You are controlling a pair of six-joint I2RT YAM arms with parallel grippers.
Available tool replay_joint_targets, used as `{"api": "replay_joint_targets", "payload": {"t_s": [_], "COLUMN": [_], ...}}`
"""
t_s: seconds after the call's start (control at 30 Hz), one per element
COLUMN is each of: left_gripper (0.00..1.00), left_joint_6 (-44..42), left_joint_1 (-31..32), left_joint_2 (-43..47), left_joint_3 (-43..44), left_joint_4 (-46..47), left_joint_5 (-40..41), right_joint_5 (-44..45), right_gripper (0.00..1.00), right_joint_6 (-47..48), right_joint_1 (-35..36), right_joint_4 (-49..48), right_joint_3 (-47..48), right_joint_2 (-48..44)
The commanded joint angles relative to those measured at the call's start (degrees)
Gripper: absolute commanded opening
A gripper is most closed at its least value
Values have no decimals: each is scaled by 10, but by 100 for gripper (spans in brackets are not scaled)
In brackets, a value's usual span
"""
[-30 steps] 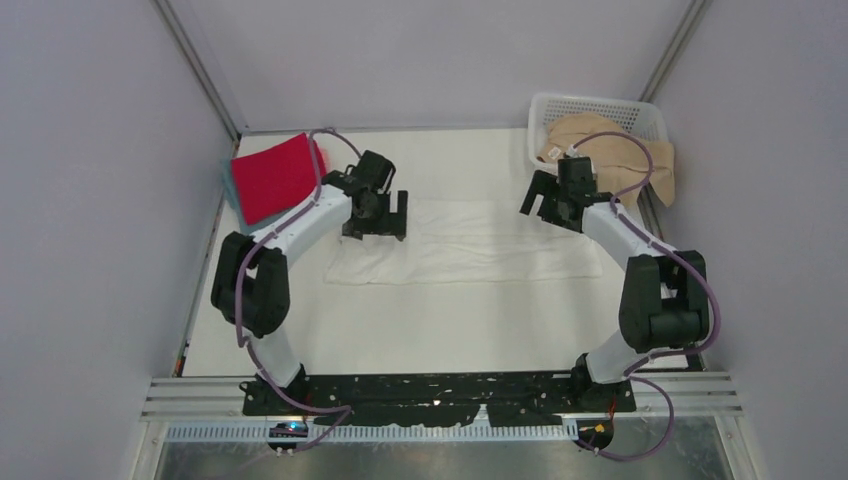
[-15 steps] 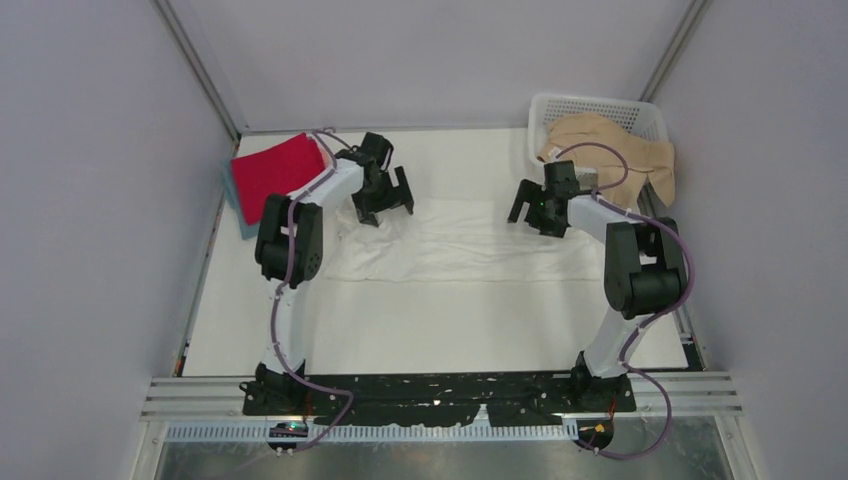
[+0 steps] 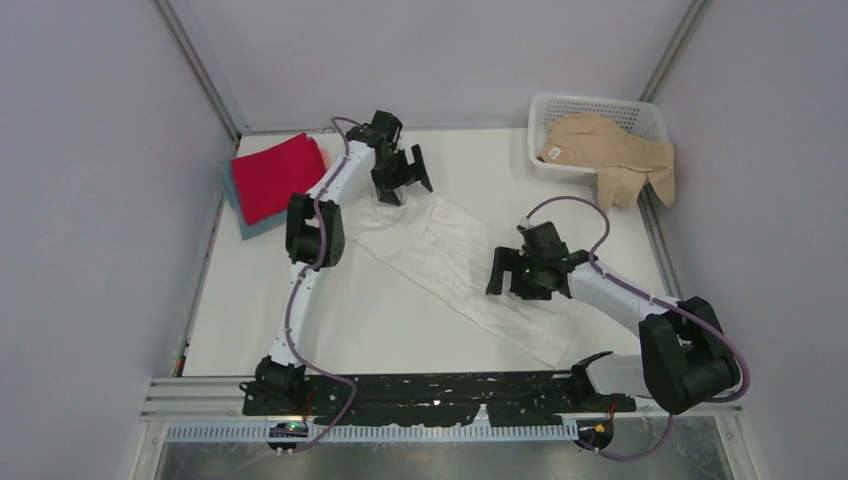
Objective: Fold and stack the t-shirts
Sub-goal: Rotate the tshirt 90 degrees
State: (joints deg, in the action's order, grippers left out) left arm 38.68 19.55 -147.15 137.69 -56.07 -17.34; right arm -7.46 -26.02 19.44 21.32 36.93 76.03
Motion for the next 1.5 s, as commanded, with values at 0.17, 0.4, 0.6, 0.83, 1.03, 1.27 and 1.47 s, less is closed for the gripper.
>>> {"api": "replay_joint_targets", "payload": {"t_s": [0.17, 0.4, 0.6, 0.83, 1.03, 1.27, 1.47], "left_gripper": [100, 99, 100, 100, 100, 100, 100], "left_joint_6": [7, 121, 200, 258, 300, 273, 175], "left_joint_1": [-37, -45, -62, -63, -59, -44, -34], "left_joint_2": [-31, -104, -128, -145, -173, -166, -98], "left_joint_3": [31, 85, 84, 93, 108, 114, 90], "left_joint_4": [35, 187, 282, 366, 427, 436, 355], "left_joint_5": [-115, -191, -213, -184, -170, -160, -157], "right_joint_5": [-143, -136, -193, -241, -225, -187, -75], "right_gripper": [95, 95, 95, 95, 95, 95, 95], "right_joint_6": [-75, -85, -89, -81, -81, -76, -68], "right_joint_1": [190, 250, 270, 340, 344, 340, 308], "right_joint_4": [3, 21, -25, -67, -64, -45, -2], "right_joint_3": [-35, 13, 7, 84, 147, 178, 157], "right_joint_2": [-3, 9, 45, 134, 154, 138, 58]}}
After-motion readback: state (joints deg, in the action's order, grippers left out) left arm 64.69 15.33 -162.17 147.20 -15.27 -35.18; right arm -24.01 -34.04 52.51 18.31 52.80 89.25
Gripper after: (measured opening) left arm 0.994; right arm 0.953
